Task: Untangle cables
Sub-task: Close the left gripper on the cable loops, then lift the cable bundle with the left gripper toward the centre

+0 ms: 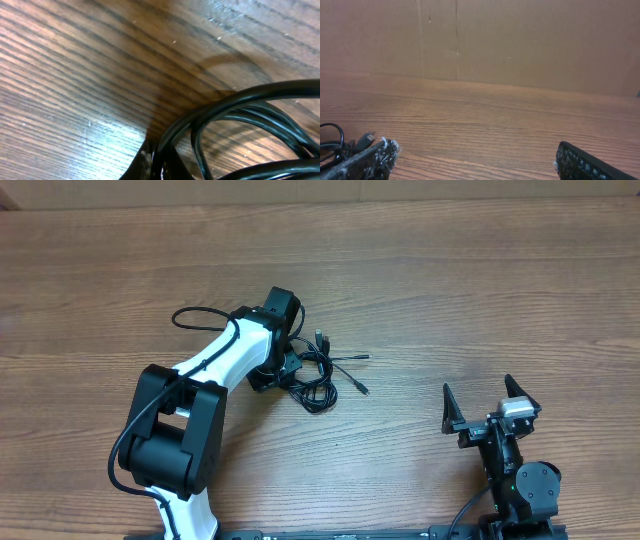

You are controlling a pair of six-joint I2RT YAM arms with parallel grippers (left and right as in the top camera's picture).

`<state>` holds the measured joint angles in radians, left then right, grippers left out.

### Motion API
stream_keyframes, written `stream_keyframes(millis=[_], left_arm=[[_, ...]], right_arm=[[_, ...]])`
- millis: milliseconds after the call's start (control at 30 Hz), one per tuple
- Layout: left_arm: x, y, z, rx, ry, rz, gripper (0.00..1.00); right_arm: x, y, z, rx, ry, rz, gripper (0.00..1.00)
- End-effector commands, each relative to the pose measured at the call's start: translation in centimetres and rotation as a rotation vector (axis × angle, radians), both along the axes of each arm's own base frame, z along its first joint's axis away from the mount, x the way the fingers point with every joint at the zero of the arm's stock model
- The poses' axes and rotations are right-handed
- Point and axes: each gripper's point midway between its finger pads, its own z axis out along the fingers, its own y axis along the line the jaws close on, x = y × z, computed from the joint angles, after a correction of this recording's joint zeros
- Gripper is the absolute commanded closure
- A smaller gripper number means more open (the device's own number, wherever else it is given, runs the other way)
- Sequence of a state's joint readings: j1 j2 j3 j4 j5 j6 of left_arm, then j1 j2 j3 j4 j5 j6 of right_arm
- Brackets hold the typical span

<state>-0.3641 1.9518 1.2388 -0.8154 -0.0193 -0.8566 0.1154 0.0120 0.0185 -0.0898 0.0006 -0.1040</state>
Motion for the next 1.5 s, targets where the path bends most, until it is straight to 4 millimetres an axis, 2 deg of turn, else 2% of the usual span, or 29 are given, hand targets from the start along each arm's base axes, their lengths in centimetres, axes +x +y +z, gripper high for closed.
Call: stream_keyframes(millis=[0,167,300,600,1000,1300,1333,1467], left_arm=[[-0.5,0.0,-2.0,0.0,0.043,-0.032,0.96],[0.0,-0.1,-1.8,-0.002,0.03,-0.116,0.96],[0.8,-0.5,-0.6,-0.009,-0.004,-0.199,0.96],[2.3,-1.0,4.5,-0.035,-0.139,-0.274,0.96],[2.8,-1.3,12.3,-0.028,-0.356,-0.533,0.96],[2.6,-1.2,15.0,-0.017,-0.435,-0.603,0.96],[2.5,-1.4,15.1,-0.024,-0.438,-0.614,0.96],[1.9,-4.1,15.6,-0.144,-0.474,-0.805,0.96]], right_arm=[[0.0,-0.2,-0.2,0.01,-0.003,-0.011,0.0],[0.0,-0.2,-0.2,0.01,-0.003,-0.011,0.0],[0.0,-0.2,-0.2,0.01,-0.003,-0.011,0.0],[0.0,-0.2,-0.2,0.01,-0.003,-0.011,0.0],[0.0,-0.2,-0.2,0.01,-0.003,-0.011,0.0],[0.0,-0.2,-0.2,0.01,-0.003,-0.011,0.0],[0.0,-0.2,-0.2,0.01,-0.003,-0.011,0.0],[0.0,-0.2,-0.2,0.01,-0.003,-0.011,0.0]])
